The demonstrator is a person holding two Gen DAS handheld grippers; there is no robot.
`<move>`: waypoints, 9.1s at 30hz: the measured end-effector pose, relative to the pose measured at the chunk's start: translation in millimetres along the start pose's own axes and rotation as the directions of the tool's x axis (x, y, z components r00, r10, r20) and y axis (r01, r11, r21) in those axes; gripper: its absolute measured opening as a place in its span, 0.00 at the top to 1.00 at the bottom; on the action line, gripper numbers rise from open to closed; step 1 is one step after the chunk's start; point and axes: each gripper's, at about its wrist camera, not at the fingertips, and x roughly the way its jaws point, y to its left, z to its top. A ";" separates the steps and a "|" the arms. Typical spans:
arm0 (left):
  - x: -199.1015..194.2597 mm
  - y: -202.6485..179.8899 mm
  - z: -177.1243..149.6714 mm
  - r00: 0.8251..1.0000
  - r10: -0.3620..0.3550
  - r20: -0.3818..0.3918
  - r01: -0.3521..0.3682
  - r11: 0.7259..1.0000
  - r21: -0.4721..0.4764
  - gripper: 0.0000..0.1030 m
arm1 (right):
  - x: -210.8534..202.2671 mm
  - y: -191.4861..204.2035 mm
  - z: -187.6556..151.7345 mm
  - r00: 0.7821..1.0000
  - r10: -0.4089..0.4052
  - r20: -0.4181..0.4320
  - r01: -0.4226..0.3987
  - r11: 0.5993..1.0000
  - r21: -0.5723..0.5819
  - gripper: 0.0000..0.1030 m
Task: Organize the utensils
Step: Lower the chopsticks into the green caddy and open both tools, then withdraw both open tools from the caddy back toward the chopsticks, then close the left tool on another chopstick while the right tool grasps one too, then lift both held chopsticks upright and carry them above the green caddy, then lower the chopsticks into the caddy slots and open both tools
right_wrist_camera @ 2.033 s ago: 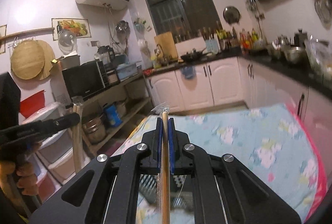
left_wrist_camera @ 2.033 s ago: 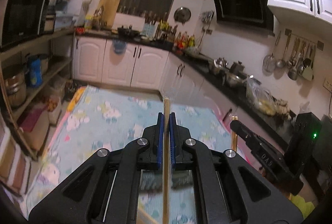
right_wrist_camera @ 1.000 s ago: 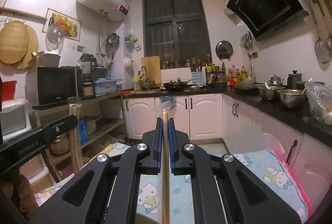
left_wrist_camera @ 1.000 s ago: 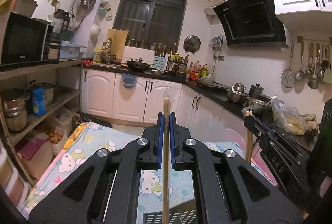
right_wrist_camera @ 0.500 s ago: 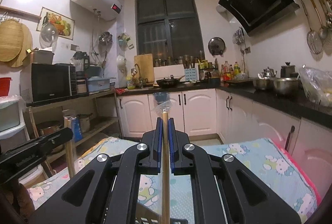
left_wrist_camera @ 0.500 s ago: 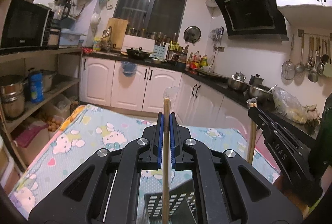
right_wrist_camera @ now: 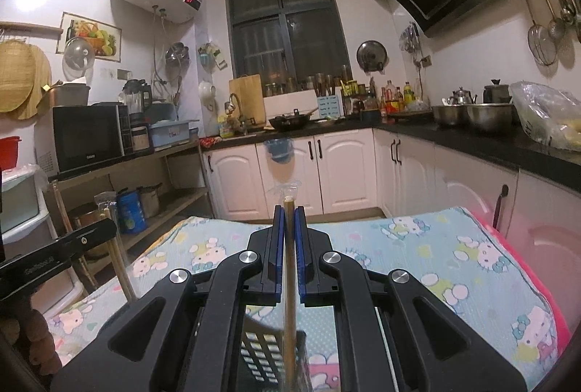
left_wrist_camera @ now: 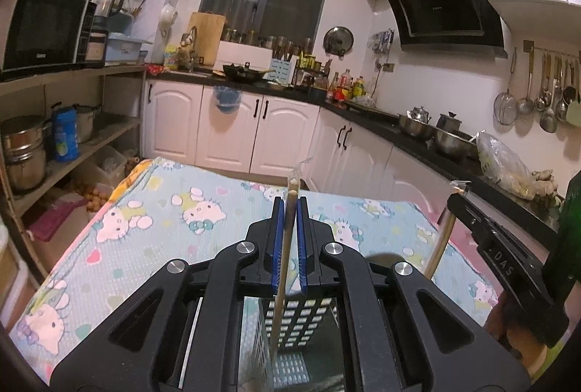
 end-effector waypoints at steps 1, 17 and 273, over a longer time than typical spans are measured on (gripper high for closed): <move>0.2 1.7 0.2 1.000 0.000 -0.005 0.000 1.000 -0.004 0.98 | -2.1 -1.0 -0.5 1.000 0.005 -0.008 -0.005 1.000 0.005 0.94; -21.5 14.8 -9.1 0.996 0.000 -0.090 -0.006 0.998 -0.060 0.67 | -32.3 -5.9 -12.4 0.991 0.021 -0.130 -0.017 0.999 0.036 0.82; -23.1 -32.1 35.5 0.979 -0.198 -0.041 0.194 0.978 -0.082 0.99 | -62.3 17.6 85.9 0.980 0.157 -0.124 -0.151 0.987 0.057 0.98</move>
